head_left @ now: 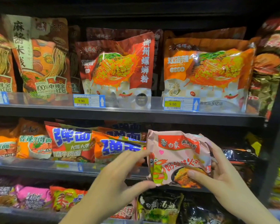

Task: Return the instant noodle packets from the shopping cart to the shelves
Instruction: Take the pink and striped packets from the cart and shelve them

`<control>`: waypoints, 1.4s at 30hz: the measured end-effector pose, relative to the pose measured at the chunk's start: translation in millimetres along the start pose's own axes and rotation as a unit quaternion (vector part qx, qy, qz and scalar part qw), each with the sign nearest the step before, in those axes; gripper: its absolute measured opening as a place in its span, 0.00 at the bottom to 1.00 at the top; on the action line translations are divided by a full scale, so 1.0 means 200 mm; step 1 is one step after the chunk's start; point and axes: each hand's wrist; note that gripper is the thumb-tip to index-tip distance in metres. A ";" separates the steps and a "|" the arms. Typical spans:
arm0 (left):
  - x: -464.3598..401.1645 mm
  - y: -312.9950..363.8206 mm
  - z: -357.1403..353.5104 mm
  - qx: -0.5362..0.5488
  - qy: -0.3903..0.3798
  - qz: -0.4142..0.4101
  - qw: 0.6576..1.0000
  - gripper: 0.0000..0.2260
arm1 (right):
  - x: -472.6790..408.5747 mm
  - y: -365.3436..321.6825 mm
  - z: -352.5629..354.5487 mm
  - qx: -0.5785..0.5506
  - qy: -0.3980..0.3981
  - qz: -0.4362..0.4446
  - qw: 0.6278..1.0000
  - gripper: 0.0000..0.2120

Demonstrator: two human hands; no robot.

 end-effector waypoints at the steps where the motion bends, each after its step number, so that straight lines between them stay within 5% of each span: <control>1: -0.02 0.01 -0.04 0.008 -0.005 -0.003 1.000 0.31 | 0.01 -0.01 0.00 -0.010 0.003 0.002 1.000 0.39; 7: -0.15 0.00 -0.19 0.075 0.024 0.012 0.997 0.34 | -0.02 0.01 0.02 -0.012 0.004 -0.012 1.000 0.38; 12: -0.22 -0.04 -0.28 0.030 0.063 0.010 0.998 0.35 | -0.08 0.00 0.02 0.157 0.022 -0.034 0.987 0.38; 21: -0.26 -0.11 -0.36 -0.073 0.081 0.049 0.993 0.38 | -0.16 0.04 -0.04 0.477 0.075 -0.089 0.871 0.43; 28: -0.28 -0.11 -0.37 -0.067 0.077 0.072 0.992 0.40 | -0.18 0.04 -0.02 0.368 0.121 -0.082 0.918 0.51; 33: -0.31 -0.13 -0.38 -0.060 0.054 0.085 0.993 0.38 | -0.16 0.09 -0.09 0.497 0.103 0.008 0.862 0.28; 42: -0.34 -0.16 -0.32 -0.103 -0.006 0.056 0.993 0.37 | -0.17 0.14 -0.08 0.557 0.081 -0.048 0.825 0.39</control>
Point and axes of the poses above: each hand's wrist, its own x-axis away from the middle knuckle, its own z-axis out of the back of the hand, y = z × x, and after that the axes turned 12 degrees about -y, right-handed
